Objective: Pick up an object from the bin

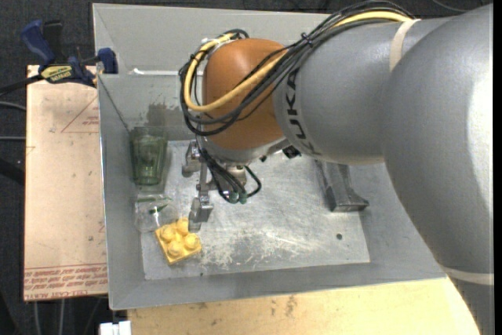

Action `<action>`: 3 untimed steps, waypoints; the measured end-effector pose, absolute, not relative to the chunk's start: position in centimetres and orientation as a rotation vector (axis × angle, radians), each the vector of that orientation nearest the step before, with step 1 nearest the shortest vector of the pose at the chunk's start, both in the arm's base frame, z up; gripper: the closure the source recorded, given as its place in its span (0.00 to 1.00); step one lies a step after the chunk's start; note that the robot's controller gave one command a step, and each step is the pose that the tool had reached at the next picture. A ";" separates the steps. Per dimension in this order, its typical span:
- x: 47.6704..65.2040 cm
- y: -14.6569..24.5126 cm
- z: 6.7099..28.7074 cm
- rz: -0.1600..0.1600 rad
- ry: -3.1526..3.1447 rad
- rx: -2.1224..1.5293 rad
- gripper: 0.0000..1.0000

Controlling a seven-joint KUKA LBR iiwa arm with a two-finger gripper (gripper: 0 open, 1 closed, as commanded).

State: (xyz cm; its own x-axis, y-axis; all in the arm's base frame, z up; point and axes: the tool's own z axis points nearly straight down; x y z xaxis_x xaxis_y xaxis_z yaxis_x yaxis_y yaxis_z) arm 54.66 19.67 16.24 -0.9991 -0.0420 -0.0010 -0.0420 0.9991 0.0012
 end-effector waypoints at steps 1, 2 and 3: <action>53.6 20.0 12.3 0.005 3.105 -0.418 0.00; 49.2 22.9 8.5 0.004 3.092 -0.555 1.00; 49.2 22.9 8.5 0.004 3.092 -0.554 1.00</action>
Offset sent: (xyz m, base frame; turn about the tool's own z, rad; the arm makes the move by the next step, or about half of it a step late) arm -0.0546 0.0309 -0.0784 -0.3132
